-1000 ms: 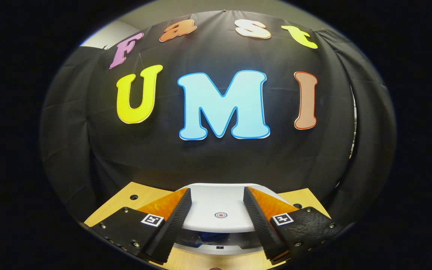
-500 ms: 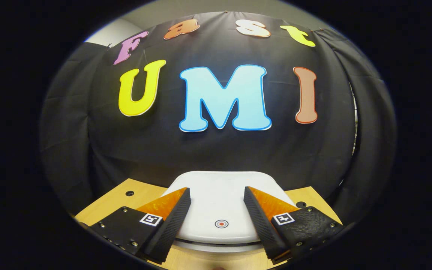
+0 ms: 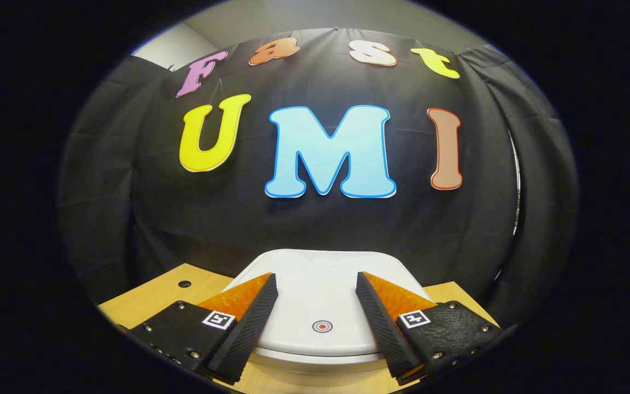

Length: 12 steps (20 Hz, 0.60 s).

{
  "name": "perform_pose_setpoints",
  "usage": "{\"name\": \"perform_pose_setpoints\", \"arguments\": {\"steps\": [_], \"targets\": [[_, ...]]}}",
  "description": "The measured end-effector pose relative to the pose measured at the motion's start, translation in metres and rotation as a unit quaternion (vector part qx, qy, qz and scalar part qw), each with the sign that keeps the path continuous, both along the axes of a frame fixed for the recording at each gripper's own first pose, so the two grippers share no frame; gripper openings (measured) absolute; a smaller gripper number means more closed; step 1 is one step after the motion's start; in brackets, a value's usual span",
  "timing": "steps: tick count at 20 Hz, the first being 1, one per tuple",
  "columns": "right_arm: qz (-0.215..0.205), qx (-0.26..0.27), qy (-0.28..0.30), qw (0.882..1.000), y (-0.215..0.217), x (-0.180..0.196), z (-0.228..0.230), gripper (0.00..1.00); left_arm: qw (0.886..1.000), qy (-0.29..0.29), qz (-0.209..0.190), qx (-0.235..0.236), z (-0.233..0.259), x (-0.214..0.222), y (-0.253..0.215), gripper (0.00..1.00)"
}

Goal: Press the lid of the desktop garbage bin to open it, pick up the crumpled paper on the desktop and throw it into the bin, then pick up the pop can on the desktop and drop it into the bin, and finally close the garbage bin lid.

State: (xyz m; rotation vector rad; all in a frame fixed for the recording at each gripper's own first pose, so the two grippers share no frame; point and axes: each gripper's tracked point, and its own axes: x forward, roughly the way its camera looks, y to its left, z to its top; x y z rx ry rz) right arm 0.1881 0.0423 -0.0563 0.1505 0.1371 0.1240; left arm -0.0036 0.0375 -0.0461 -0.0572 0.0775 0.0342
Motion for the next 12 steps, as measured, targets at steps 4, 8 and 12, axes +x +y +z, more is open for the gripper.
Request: {"name": "perform_pose_setpoints", "arguments": {"steps": [4, 8, 12], "targets": [[-0.007, 0.009, -0.021, 1.0, -0.0014, -0.0007, 0.0002, 0.94, 1.0, 0.004, -0.003, 0.001, -0.0033, 0.0005, -0.0023, 0.96], [-0.009, -0.008, -0.031, 0.999, 0.0008, -0.0015, -0.0032, 0.94, 1.0, 0.006, -0.008, 0.0, -0.0058, 0.0032, -0.0052, 0.96], [-0.014, -0.004, -0.047, 0.999, -0.0004, -0.0029, -0.006, 0.95, 1.0, 0.013, -0.013, 0.001, -0.0101, 0.0053, -0.0037, 0.96]]}}
